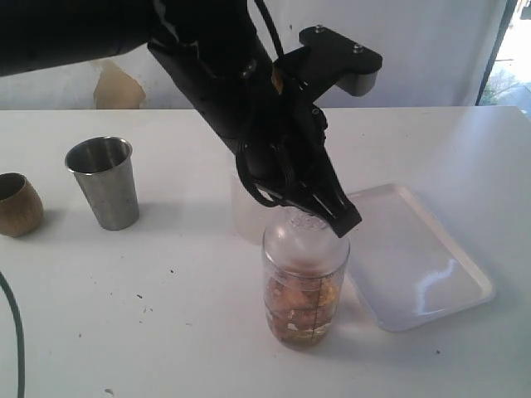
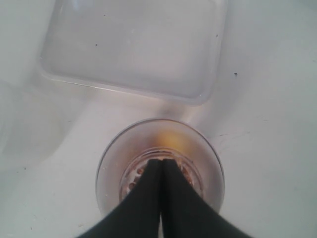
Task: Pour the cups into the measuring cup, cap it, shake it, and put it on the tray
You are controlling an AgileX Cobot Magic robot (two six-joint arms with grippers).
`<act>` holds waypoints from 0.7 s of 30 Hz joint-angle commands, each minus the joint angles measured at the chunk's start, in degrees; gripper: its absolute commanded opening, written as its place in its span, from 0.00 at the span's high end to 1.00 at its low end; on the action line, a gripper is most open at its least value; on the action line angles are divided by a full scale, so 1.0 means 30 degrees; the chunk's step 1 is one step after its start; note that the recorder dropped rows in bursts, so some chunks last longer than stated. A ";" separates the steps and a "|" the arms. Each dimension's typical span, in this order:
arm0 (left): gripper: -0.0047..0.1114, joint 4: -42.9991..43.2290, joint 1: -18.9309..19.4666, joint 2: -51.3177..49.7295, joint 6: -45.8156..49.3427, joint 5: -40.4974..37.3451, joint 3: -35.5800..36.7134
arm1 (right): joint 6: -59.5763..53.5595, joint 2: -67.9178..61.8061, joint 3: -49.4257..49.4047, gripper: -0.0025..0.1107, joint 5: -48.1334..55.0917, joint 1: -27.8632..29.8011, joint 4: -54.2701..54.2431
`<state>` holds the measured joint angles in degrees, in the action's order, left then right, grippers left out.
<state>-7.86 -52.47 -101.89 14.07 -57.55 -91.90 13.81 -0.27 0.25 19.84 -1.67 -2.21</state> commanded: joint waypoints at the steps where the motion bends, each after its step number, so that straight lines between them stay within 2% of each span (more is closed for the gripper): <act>1: 0.96 -0.0191 -0.0090 0.0040 -0.0111 0.0276 0.0363 | 0.0003 0.0091 -0.0084 0.98 -0.0042 0.0159 0.0115; 18: 0.96 0.0412 -0.0090 0.2660 -0.0042 0.1197 0.0363 | 0.0003 0.0091 -0.0084 0.98 -0.0042 0.0159 0.0115; 20: 0.96 0.0602 -0.0090 0.3652 -0.0079 0.2663 0.0603 | 0.0003 0.0091 -0.0084 0.98 -0.0042 0.0159 0.0115; 21: 0.96 0.0595 -0.0090 0.4599 -0.0312 0.4599 0.1330 | 0.0003 0.0091 -0.0084 0.98 -0.0042 0.0159 0.0115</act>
<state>-6.60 -52.47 -92.37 13.86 -50.63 -89.96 13.81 -0.27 0.25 19.84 -1.67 -2.21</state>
